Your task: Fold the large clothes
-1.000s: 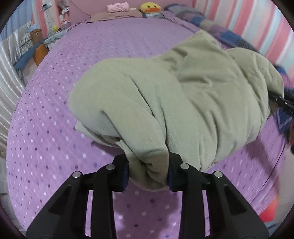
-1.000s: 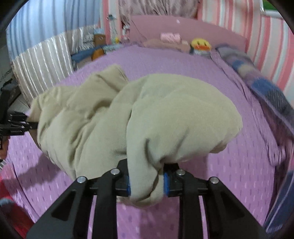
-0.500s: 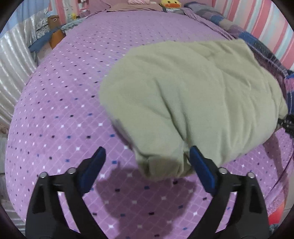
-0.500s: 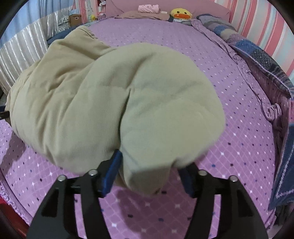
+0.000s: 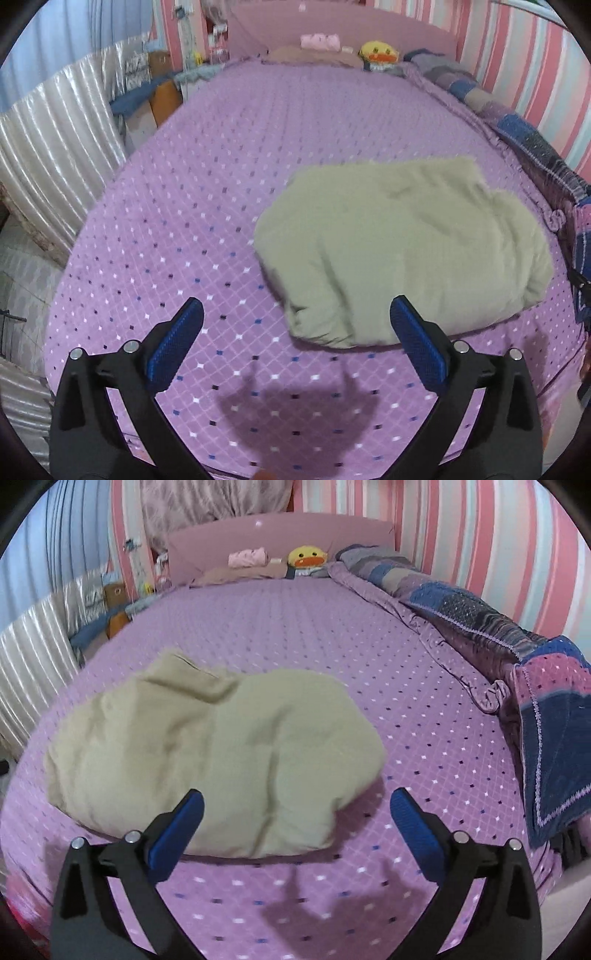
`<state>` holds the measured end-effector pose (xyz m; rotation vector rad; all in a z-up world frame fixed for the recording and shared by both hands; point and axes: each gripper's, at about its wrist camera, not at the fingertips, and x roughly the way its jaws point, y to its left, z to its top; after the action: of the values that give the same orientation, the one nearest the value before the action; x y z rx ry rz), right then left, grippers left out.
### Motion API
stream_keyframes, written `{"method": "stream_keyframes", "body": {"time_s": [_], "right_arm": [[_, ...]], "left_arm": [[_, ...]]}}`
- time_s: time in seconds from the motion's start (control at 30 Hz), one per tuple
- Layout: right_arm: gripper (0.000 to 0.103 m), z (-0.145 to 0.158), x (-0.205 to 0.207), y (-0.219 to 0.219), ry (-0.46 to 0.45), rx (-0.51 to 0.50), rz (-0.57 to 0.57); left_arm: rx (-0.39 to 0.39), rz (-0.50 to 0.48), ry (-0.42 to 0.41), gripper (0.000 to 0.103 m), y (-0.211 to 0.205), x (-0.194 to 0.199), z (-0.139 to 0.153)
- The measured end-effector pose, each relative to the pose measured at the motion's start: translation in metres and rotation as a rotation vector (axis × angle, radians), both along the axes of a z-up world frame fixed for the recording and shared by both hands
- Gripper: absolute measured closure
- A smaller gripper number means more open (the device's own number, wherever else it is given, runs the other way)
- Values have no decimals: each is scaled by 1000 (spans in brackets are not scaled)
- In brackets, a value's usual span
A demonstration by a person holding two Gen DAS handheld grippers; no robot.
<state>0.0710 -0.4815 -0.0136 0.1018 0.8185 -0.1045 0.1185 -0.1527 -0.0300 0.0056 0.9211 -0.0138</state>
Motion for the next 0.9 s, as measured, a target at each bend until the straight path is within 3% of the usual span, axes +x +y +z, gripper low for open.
{"method": "stream_keyframes", "body": {"time_s": [0.2, 0.37, 0.6, 0.9], "right_arm": [[2, 37, -32, 41, -101, 14, 14], [2, 49, -52, 56, -81, 13, 2], [2, 67, -73, 73, -76, -38, 7], [2, 92, -83, 86, -108, -40, 10]], "left_arm": [[30, -29, -78, 3, -27, -37, 42], [78, -25, -108, 3, -43, -62, 58], [55, -10, -113, 3, -53, -82, 71], [109, 2, -182, 3, -59, -102, 90]]}}
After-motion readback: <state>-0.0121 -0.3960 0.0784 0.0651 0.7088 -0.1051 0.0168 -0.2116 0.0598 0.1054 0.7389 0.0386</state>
